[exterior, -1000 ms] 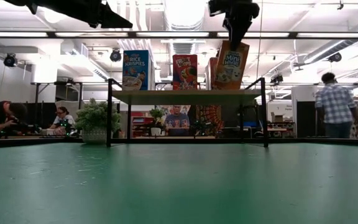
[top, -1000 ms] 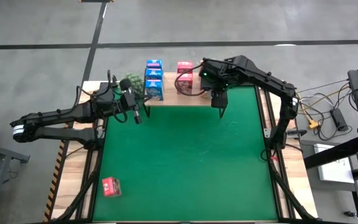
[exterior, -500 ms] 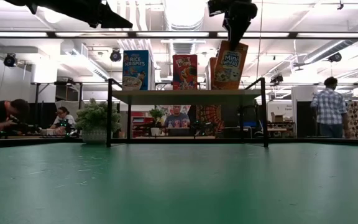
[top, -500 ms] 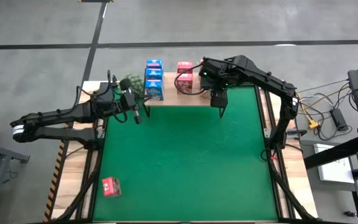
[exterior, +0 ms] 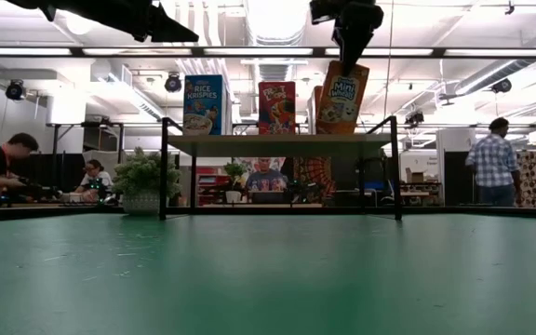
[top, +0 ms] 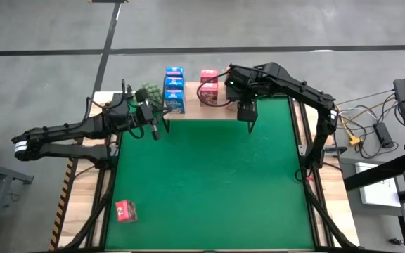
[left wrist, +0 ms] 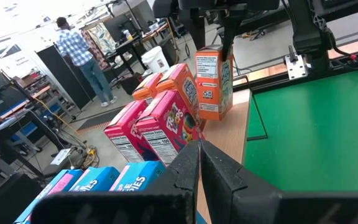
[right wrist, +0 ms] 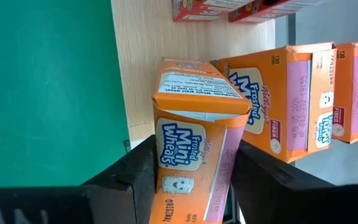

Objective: Stack cereal on shelf
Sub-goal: Put the orange cereal box on the shelf aligned with the other orange cereal boxes

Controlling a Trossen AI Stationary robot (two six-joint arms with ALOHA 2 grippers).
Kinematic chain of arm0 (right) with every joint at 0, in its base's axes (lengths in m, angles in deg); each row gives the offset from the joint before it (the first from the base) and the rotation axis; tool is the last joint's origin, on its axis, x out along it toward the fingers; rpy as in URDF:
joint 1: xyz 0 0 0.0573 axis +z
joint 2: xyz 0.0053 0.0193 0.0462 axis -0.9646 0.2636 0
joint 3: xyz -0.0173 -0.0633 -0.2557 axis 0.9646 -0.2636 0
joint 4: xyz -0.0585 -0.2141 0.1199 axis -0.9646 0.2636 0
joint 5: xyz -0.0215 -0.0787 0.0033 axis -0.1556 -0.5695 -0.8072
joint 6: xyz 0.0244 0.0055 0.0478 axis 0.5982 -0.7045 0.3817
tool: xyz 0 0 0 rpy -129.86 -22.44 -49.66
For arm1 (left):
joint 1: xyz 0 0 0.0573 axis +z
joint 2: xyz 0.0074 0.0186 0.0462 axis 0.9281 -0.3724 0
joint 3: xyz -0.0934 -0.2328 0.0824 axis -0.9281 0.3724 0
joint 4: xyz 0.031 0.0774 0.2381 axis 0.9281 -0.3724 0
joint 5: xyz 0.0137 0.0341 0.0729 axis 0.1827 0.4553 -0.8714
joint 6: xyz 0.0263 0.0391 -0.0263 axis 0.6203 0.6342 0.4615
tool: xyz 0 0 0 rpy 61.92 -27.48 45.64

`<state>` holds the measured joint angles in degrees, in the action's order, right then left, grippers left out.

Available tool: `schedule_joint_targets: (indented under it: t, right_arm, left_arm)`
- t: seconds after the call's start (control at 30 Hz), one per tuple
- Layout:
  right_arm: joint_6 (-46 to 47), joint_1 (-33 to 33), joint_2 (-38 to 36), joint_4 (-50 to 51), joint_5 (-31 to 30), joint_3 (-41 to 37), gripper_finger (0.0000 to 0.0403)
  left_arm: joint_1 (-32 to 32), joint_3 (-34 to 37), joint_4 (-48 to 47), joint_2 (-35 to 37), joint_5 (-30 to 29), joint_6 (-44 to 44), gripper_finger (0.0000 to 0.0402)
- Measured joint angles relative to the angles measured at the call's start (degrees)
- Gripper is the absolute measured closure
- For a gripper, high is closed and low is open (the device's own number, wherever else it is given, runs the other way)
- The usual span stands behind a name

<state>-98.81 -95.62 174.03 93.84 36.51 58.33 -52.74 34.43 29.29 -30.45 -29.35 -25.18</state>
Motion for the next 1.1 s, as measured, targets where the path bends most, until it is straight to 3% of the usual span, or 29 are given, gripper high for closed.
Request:
schedule_joint_targets:
  t: [0.33,1.1]
  right_arm:
    - [1.77,-0.13,0.00,-0.19,-0.13,0.00,0.0195]
    - [5.59,0.02,-0.17,-0.32,-0.23,4.49,0.0193]
  left_arm:
    - [0.00,0.00,-0.02,0.00,0.00,0.00,0.0402]
    - [0.02,0.00,0.00,0.00,0.00,0.19,0.0402]
